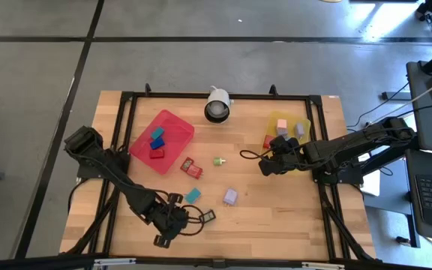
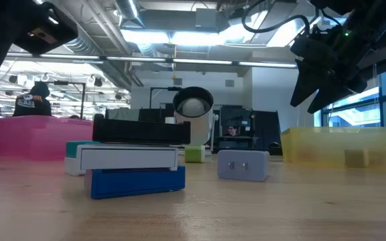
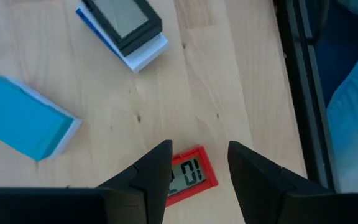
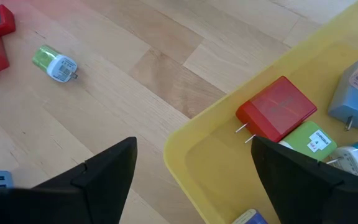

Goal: Pick & Place Office items
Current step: Put the bottom red digital timer into the pink bin

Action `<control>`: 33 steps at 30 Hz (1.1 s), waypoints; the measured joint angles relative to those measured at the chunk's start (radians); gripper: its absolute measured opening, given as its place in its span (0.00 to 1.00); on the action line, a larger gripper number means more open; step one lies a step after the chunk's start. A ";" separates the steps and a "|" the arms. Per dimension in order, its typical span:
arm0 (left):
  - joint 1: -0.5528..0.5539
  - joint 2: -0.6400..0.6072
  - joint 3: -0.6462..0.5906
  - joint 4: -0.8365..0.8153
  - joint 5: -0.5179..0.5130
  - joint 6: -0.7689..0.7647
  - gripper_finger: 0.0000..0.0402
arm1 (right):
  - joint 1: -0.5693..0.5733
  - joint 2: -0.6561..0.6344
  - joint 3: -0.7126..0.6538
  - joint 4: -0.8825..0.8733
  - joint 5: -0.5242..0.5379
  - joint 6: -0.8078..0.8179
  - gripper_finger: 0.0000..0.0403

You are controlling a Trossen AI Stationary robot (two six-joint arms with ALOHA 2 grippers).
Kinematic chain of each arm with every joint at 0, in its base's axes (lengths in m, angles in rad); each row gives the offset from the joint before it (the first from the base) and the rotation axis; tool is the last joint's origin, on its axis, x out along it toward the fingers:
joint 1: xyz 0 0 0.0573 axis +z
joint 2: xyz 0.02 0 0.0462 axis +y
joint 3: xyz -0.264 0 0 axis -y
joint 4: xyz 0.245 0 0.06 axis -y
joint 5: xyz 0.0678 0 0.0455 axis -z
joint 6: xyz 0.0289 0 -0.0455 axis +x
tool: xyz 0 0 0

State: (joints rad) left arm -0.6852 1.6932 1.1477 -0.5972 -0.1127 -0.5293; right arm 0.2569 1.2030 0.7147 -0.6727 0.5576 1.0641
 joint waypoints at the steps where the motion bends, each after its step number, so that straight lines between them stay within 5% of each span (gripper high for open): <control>1: 0.004 0.000 0.000 0.000 -0.001 -0.023 0.38 | 0.000 0.000 0.000 0.000 0.000 0.000 0.79; 15: 0.128 0.000 0.000 -0.006 -0.089 -0.721 0.38 | 0.000 0.000 0.000 0.000 0.000 0.000 0.79; 27: 0.072 0.000 0.000 -0.131 -0.001 -1.320 0.38 | 0.000 0.000 0.000 0.000 0.000 0.000 0.79; 33: 0.043 0.003 0.000 -0.156 0.003 -1.469 0.39 | 0.000 0.000 0.000 0.000 0.000 0.000 0.79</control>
State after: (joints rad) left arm -0.6421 1.6965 1.1473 -0.7527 -0.1099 -1.9985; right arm 0.2569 1.2030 0.7147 -0.6727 0.5575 1.0638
